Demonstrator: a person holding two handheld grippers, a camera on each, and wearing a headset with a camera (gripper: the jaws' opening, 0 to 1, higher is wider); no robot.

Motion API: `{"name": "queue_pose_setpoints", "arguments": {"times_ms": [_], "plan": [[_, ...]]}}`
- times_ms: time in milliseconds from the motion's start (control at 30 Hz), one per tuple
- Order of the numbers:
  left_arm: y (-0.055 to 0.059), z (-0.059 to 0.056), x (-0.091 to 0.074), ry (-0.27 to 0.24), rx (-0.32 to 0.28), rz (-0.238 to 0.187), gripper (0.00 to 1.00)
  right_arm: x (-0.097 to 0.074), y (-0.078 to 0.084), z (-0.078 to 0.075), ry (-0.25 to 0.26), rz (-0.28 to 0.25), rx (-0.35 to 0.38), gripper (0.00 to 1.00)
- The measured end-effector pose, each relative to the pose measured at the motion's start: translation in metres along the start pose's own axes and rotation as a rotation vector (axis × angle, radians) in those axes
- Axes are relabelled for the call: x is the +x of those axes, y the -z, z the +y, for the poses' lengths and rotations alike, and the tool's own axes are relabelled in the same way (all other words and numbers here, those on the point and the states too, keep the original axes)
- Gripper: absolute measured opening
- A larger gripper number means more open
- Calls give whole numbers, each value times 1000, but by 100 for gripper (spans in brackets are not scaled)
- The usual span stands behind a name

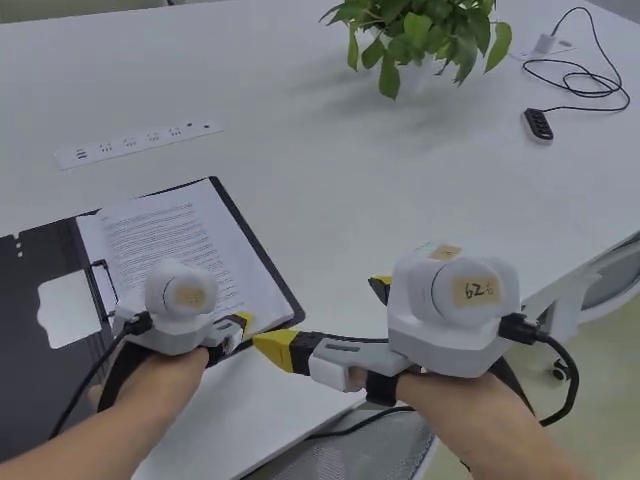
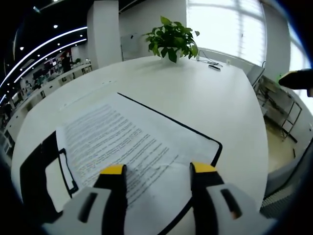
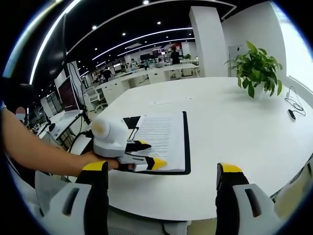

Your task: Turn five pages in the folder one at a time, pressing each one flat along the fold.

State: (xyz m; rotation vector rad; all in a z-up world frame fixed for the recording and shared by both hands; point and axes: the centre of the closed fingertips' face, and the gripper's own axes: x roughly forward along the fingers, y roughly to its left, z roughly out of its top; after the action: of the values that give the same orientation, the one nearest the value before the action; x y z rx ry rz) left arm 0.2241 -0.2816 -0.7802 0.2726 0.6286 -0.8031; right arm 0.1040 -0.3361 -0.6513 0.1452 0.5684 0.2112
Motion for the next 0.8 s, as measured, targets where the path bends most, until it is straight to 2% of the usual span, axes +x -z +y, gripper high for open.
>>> {"name": "queue_pose_setpoints", "arguments": {"times_ms": [233,333,500,633,800], "plan": [[3,3,-2,4,10,-48,46,4,2,0,-6,12,-4,90],[4,5,-3,12,14,-96,42,7,1,1,-11,13,-3,90],[7,8,-6,14,20,-133,30,12,2,1,-19,22,-2,89],[5,8,-6,12,18,-141,27,18,3,3,-29,33,-4,89],[5,13,-5,1,22,-145,15,27,3,4,-40,49,-11,88]]}}
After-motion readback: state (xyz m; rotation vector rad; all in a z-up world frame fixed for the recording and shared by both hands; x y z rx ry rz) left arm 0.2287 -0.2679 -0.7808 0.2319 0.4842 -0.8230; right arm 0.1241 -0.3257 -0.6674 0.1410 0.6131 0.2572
